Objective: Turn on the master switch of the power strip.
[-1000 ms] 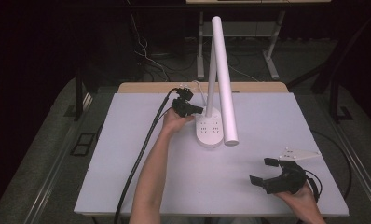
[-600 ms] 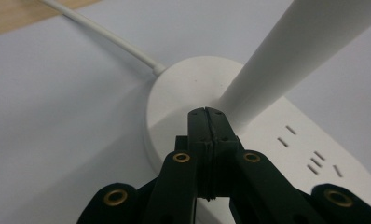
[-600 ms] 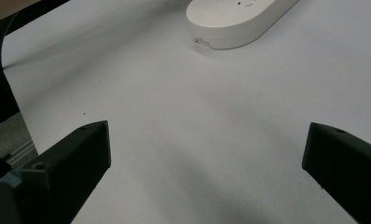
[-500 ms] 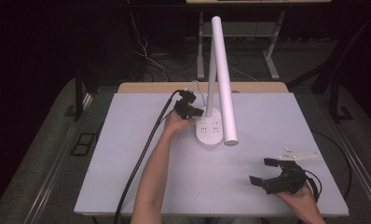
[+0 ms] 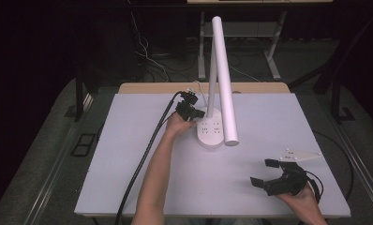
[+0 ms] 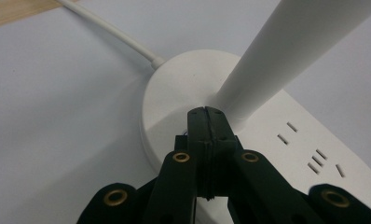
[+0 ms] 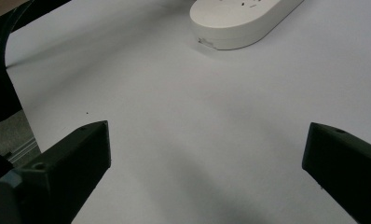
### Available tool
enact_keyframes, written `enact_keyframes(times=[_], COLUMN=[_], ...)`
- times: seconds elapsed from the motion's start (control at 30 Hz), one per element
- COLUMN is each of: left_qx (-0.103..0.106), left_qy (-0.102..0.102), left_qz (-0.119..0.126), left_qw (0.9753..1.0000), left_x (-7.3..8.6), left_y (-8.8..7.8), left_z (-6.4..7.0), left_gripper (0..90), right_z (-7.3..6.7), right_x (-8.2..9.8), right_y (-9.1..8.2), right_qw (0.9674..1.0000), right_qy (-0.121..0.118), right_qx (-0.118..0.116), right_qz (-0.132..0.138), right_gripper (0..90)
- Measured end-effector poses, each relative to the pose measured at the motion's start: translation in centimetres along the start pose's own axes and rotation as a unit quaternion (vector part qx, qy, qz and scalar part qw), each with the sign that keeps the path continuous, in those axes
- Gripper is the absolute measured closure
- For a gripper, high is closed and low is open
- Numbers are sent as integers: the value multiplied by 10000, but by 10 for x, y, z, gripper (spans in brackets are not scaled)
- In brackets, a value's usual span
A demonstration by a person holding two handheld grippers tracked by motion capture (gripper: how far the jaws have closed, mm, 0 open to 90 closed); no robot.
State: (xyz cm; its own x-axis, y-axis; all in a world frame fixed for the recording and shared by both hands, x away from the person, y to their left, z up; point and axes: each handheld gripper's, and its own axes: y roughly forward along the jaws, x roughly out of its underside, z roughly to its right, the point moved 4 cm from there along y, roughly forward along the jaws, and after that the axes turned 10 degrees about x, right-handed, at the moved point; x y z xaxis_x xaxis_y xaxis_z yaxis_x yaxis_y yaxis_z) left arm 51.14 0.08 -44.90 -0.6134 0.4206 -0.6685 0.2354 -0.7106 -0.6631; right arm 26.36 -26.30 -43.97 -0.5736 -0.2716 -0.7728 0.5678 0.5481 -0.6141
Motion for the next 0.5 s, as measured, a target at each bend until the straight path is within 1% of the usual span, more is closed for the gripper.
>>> enact_keyframes(times=[0.03,0.07,0.1,0.17,0.2,0.23,0.27,0.3,0.33,0.4,0.43,0.47,0.5], left_qx=[30,30,44,-131,-131,-169,-160,-160,-182,-219,-209,-172,-124], left_qy=[-66,-66,-139,-12,-12,-62,-164,-164,-274,-281,-220,-239,-171], left_qz=[34,34,36,-62,-62,-32,82,82,145,182,137,143,167], left_qw=[10000,10000,9999,9999,9999,9998,9997,9997,9994,9992,9994,9995,9996], left_x=[0,0,1,0,0,0,0,0,1,0,0,0,0], left_y=[1,1,0,2,2,3,4,4,5,6,5,5,3], left_z=[-1,-1,-2,1,1,3,2,2,3,4,4,4,3], left_gripper=[900,900,900,900,900,900,900,900,900,900,900,900,900], right_z=[0,0,0,0,0,1,1,1,1,1,1,1,2], right_x=[0,0,0,0,0,0,0,0,0,0,0,0,0], right_y=[0,-1,-1,-1,-2,-2,-2,-2,-2,-3,-3,-3,-3], right_qw=[10000,10000,10000,10000,10000,10000,10000,10000,10000,10000,10000,10000,10000], right_qy=[16,30,30,12,10,15,36,63,50,54,39,74,80], right_qx=[4,-4,-4,9,10,5,-2,-3,3,4,4,2,5], right_qz=[-7,-12,-12,25,29,28,9,12,24,33,43,28,25], right_gripper=[4,4,4,4,4,4,4,4,4,4,4,4,4])
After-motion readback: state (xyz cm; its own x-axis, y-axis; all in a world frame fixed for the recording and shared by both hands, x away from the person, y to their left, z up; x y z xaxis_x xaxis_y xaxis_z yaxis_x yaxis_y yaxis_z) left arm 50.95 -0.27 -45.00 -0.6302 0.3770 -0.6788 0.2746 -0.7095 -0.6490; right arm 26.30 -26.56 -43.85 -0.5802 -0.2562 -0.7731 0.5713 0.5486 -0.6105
